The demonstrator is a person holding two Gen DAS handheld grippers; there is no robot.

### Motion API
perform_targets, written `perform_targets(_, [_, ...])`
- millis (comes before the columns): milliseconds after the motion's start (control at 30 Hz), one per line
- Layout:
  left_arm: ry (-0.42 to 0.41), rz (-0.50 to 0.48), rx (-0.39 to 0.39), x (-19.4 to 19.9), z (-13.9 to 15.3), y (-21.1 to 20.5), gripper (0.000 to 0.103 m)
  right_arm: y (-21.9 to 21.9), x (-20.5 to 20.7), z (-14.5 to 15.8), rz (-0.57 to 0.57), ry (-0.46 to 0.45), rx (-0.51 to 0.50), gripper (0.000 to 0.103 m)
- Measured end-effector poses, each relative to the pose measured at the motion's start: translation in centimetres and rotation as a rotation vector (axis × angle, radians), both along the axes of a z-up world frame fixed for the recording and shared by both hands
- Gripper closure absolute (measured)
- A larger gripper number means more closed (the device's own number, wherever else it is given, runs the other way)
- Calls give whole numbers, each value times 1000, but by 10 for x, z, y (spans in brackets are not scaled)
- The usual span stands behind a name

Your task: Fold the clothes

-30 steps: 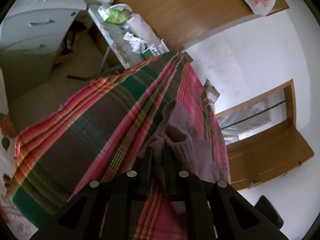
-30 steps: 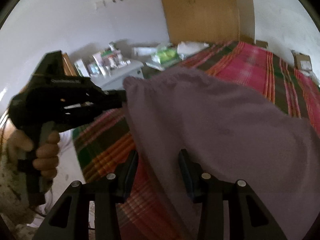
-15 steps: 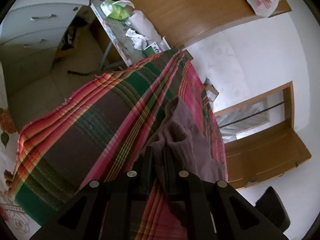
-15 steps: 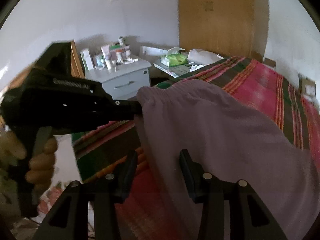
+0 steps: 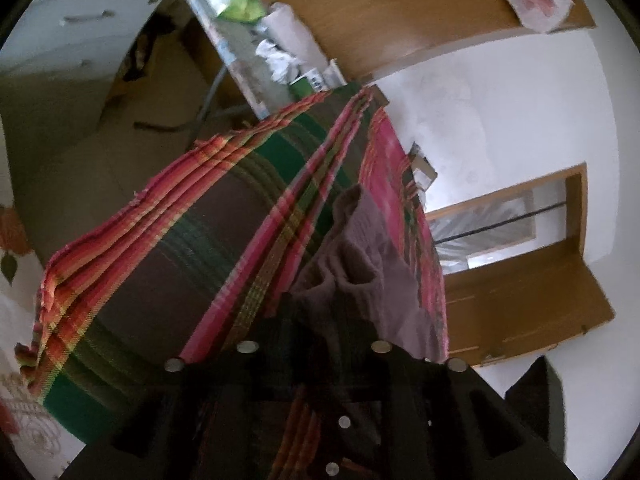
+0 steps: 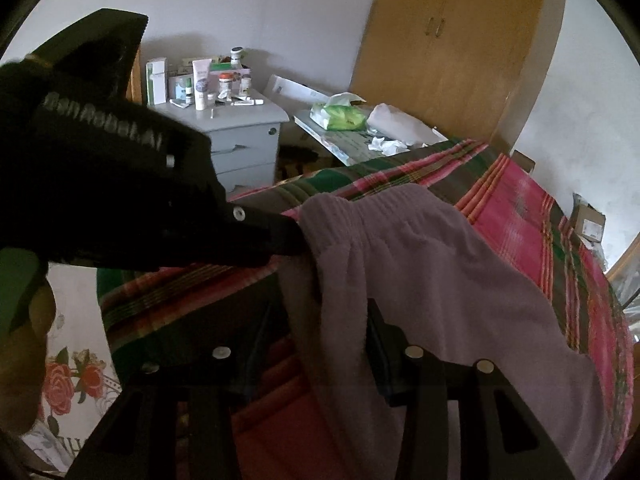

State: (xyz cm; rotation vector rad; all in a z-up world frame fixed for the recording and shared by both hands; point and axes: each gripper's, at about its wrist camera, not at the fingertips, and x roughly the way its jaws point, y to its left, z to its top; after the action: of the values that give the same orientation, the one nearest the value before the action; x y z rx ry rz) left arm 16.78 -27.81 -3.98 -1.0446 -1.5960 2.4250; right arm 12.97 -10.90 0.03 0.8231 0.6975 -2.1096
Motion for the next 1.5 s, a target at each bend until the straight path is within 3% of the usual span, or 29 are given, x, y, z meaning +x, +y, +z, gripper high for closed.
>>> perform_targets(67, [-6,9,12,-1,-1,-6,79,0,0,0,-9,8,4,67])
perform_targets(133, [-16,11,16,-4,0,-11,78,1,-3,0,-35,18,9,85])
perform_targets(300, [-32,-35,74,-19,2,-20,75,9,-11,1,-67,-20,-43,91])
perform_targets(433, [-44,-64,67,-30,6,-24,75,16,-9,4,-70,-31,-97,92])
perform_targets(667, [-73,-175,162,-52,3,-24,74,29,-11,12,-70,-61,-211,93])
perform_targets(767, [-100,-191,162,-58,2,-24,44,34,-12,13,-68,-78,-253,93])
perform_targets(900, [-95,-197,240,-62,-4,-24,44,39,-14,15,-66,-104,-292,93])
perform_targets(1000, [-48,-205,295,-64,-2,-23,44,38,-13,15,-60,-114,-293,93])
perform_targets(1133, [-50,-218,272,-70,4,-22,44,36,-12,14,-55,-121,-289,93])
perform_targets(1267, [-143,-268,208,-81,1,-12,44,38,-10,15,-51,-119,-300,93])
perform_targets(1500, [-164,-319,222,-94,-1,-2,44,39,-9,16,-40,-111,-315,93])
